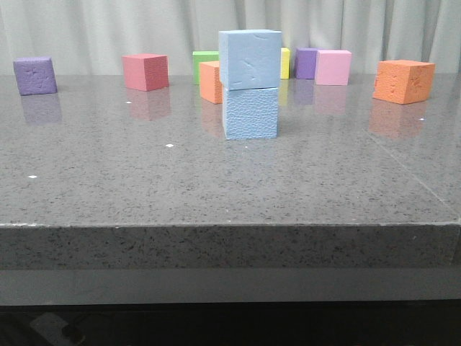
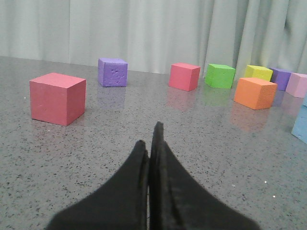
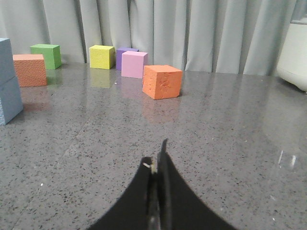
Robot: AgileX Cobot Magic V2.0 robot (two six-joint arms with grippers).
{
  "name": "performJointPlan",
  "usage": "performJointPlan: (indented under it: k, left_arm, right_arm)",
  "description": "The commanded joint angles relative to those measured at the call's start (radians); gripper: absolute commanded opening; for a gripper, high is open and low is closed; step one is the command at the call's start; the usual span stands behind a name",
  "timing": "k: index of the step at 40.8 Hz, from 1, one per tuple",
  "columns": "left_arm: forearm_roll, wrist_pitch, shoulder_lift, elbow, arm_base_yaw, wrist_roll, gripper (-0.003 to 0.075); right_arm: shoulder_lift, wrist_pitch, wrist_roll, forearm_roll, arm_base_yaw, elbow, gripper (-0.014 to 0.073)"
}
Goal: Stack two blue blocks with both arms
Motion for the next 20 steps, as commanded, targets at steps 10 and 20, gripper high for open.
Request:
performJointPlan:
  k: [10, 20]
  left_arm:
    - [-0.001, -0.072, -0.017, 0.003, -0.007, -0.006, -0.002]
    - [-0.001, -0.072, -0.017, 0.003, -0.007, -0.006, -0.002]
  right_arm:
    - [-0.018, -0.071, -0.01, 0.004, 0.033, -0.005, -0.0124]
    - [-0.018, -0.071, -0.01, 0.004, 0.0, -0.005, -0.0124]
